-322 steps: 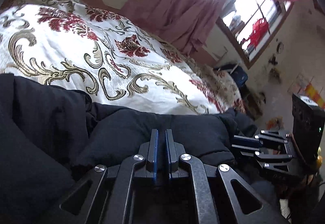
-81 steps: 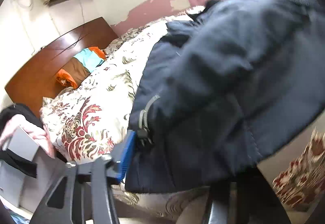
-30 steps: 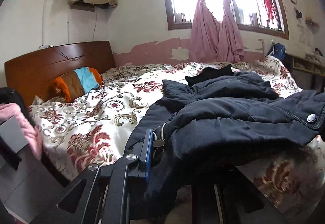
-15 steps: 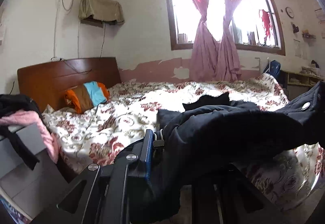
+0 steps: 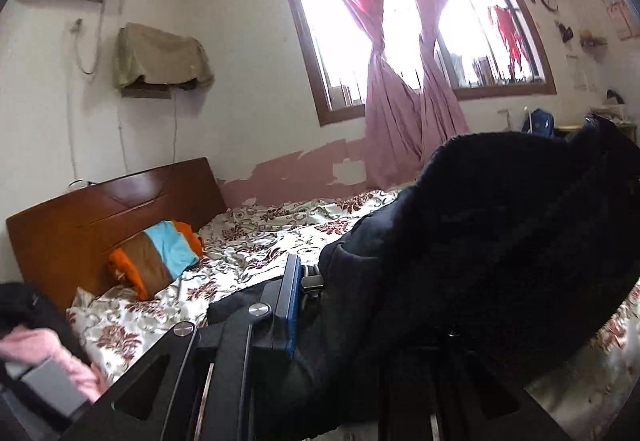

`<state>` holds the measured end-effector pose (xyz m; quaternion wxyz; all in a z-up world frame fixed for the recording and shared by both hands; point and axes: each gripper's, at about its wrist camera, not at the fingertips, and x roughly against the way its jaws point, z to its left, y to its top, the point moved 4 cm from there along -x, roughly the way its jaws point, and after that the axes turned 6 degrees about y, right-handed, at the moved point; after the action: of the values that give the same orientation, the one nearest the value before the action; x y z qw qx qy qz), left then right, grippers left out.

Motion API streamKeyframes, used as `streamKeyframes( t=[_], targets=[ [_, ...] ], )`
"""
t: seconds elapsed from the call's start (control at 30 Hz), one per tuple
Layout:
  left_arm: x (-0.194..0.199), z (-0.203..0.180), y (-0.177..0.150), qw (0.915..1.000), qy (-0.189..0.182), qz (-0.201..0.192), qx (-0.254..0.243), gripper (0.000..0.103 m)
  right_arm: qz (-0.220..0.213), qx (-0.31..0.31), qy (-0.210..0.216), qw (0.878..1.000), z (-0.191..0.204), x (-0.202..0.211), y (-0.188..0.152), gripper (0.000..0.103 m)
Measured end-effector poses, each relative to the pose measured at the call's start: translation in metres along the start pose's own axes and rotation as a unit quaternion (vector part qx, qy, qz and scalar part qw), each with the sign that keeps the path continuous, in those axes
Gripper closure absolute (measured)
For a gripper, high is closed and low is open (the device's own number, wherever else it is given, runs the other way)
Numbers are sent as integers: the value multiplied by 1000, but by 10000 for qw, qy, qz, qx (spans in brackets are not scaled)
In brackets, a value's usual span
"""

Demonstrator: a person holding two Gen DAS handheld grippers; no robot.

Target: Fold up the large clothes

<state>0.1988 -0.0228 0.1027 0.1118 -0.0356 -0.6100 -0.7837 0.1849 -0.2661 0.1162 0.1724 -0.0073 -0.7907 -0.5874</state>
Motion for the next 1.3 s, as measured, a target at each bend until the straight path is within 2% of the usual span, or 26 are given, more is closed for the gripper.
streamKeyframes(
  t=[0.13, 0.37, 0.57, 0.77, 0.9, 0.97, 1.03, 1.2, 1.27, 1.3],
  targets=[
    [-61, -16, 19, 9996, 3, 228, -134, 88, 113, -150, -47, 9998, -24, -53, 7, 94],
    [-159, -37, 24, 9977, 6, 627, -276, 88, 215, 304, -452, 9983, -35, -144, 20, 94],
    [-240, -64, 7, 9924, -257, 1137, -398, 87, 375, 359, -686, 9963, -38, -203, 6, 94],
    [-286, -86, -17, 9883, -388, 1403, -462, 87, 648, 388, -912, 9930, -46, -249, -17, 94],
    [-317, -95, -35, 9805, -561, 1869, -229, 86, 806, 69, -811, 9934, -55, -271, -31, 93],
    [-329, -95, -47, 9728, -683, 2212, 8, 85, 860, -101, -687, 9939, -59, -277, -37, 87],
    [-335, -94, -57, 9673, -809, 2397, 187, 85, 819, -187, -697, 9940, -66, -275, -41, 80],
    [-330, -84, -60, 9651, -885, 2441, 351, 85, 456, -270, -691, 9962, -72, -264, -37, 60],
    [-328, -82, -58, 9633, -861, 2516, 371, 85, 328, -304, -663, 9968, -73, -257, -36, 47],
    [-329, -82, -56, 9625, -853, 2547, 384, 85, 265, -335, -647, 9970, -73, -251, -36, 44]
  ],
)
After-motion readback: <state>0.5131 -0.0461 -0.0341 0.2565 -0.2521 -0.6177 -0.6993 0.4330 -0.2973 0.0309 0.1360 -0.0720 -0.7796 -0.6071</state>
